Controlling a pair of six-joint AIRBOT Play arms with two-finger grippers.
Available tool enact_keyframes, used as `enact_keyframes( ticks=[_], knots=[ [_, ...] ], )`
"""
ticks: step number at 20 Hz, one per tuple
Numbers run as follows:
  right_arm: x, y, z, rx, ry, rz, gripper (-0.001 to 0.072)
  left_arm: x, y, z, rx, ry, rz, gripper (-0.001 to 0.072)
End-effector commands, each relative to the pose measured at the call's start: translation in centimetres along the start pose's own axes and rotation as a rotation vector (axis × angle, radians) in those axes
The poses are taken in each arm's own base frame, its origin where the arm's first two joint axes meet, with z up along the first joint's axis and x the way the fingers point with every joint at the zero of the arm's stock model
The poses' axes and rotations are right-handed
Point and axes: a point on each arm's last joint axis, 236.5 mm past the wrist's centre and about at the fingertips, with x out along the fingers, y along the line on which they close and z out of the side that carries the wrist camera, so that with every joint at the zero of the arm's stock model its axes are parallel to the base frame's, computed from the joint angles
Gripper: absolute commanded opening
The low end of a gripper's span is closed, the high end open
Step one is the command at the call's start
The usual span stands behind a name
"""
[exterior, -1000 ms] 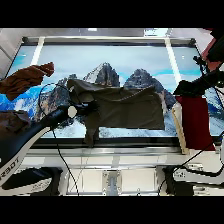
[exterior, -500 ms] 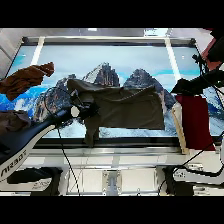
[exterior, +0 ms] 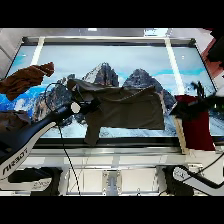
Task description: Fold the shirts.
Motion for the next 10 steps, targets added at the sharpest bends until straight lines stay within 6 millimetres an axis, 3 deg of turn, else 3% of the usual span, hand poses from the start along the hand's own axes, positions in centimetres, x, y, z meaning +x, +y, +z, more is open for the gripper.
enact_keyframes(
  ticks=[1, 5, 10],
  knots=[
    [2.9, -0.5, -3.6, 0.236, -0.052, 0.181, 0.0431, -0.1, -0.4, 0.2, 0.016, 0.001, -0.007, 0.0011],
    [6.5, -1.3, -5.4, 0.501, -0.053, 0.259, 0.0430, -0.1, -0.3, -0.2, 0.043, 0.018, -0.001, 0.0011],
    [8.8, -2.5, -2.1, 0.708, -0.262, 0.344, 0.0430, -0.1, -0.1, -0.6, 0.049, 0.033, 0.003, 0.0012]
  ],
)
